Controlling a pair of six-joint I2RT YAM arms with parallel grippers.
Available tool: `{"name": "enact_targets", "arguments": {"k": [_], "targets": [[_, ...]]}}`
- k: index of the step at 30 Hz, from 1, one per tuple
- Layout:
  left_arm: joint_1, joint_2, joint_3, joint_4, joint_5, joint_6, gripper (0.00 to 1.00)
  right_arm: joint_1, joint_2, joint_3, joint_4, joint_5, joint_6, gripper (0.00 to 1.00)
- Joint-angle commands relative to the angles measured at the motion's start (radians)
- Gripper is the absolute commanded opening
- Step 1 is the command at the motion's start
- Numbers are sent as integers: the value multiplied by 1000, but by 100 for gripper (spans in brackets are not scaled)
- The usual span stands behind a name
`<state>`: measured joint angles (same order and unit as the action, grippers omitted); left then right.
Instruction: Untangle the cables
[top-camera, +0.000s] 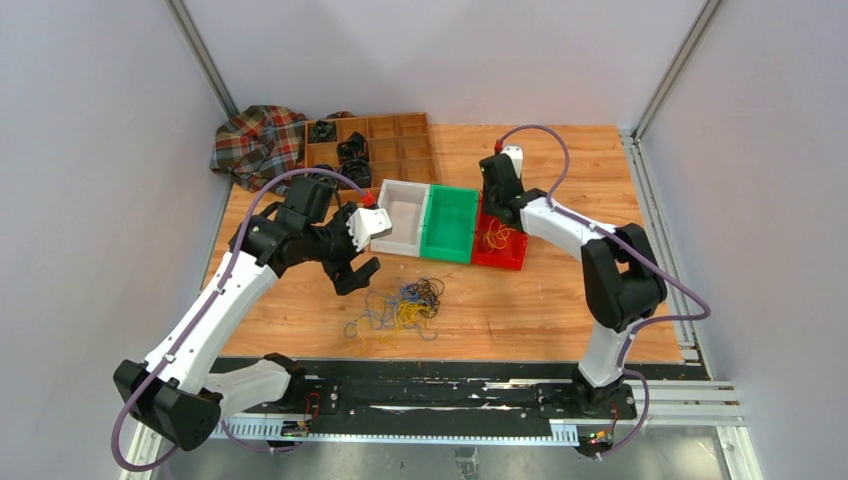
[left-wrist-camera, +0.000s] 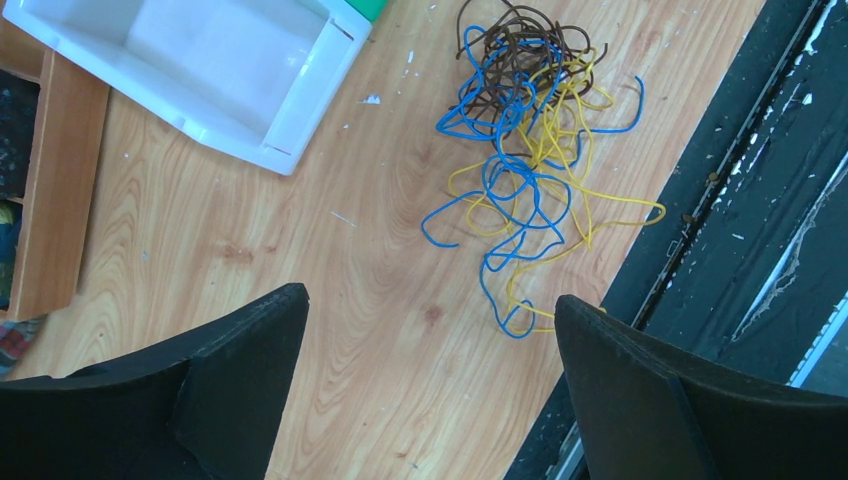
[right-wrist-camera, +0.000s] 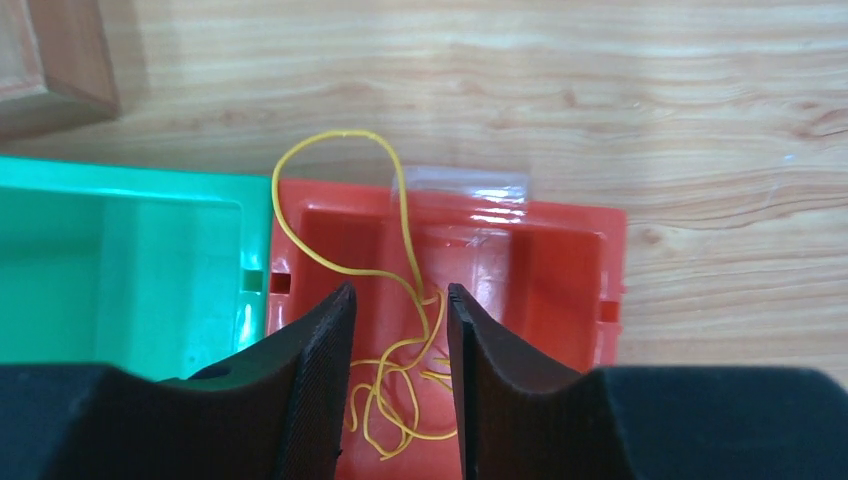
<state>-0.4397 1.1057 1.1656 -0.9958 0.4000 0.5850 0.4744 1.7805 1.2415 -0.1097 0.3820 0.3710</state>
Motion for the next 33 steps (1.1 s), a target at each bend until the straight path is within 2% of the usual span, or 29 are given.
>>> {"name": "enact_targets", "arguments": {"k": [1,4,9,10,22,33], "targets": [[6,-16,7,16,9,13,98,-27,53,34,-10,-35,-34,38],[5,-12,11,16,10,12,98,-36,73,29,14,-47,-38,31],[6,-10,11,15,4,10,98,-42,70,-2,27,-29,-24,3],[5,-10,12,16,3,10,98,-43,60,-23,36,-23,-13,1],[5,-19,23,16,16,-7,98,-42,-101,-191,-1,-105,90,1],[5,-29,23,17,19,-7,97,-25,-137,-200,-57,-178,55,1]]}}
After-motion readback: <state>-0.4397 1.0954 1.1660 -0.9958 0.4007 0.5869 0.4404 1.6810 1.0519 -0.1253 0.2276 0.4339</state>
